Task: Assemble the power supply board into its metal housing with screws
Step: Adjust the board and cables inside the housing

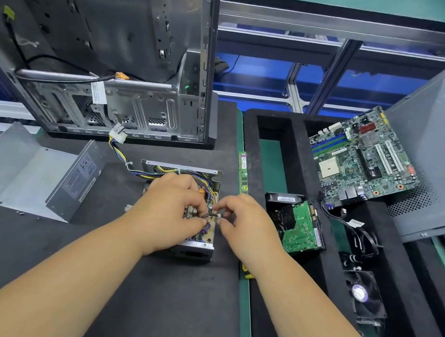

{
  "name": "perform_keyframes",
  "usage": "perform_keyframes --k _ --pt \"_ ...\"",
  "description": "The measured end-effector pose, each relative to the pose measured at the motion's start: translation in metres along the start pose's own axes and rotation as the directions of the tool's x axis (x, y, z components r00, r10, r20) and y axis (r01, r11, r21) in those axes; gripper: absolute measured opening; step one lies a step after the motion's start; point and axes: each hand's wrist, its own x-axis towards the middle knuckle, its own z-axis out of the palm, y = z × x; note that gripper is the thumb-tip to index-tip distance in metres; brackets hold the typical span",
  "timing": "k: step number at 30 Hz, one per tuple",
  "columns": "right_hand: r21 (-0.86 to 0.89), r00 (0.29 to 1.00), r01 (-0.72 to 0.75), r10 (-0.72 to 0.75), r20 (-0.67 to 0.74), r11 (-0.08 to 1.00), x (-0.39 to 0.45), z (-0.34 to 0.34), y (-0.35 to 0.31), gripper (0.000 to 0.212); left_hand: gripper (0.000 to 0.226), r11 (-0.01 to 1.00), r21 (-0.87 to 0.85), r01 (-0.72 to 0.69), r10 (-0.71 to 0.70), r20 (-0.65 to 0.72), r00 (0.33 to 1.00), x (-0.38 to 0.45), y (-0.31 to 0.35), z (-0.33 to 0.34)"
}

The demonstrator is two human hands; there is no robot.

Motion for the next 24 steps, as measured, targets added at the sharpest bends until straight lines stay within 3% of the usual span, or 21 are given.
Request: perform_keyframes --k 9,17,24 --pt "-0.037 0.998 0.064 -0.064 0.000 0.997 -0.007 0.001 0.005 0.016 0.006 0.998 0.026 -0.050 0.050 0.006 0.999 -0.001 0.000 0.001" --pt "0.020 0.985 -0.137 0.134 0.107 0.990 -0.008 0.013 0.003 0.017 0.004 0.997 0.012 -0.081 0.081 0.026 0.996 -0.004 0.000 0.000" --pt "0.108 0.944 -0.318 0.304 0.125 0.942 -0.012 0.025 0.001 0.017 0.023 0.977 -0.213 0.010 -0.034 -0.106 0.994 -0.004 -0.006 -0.003"
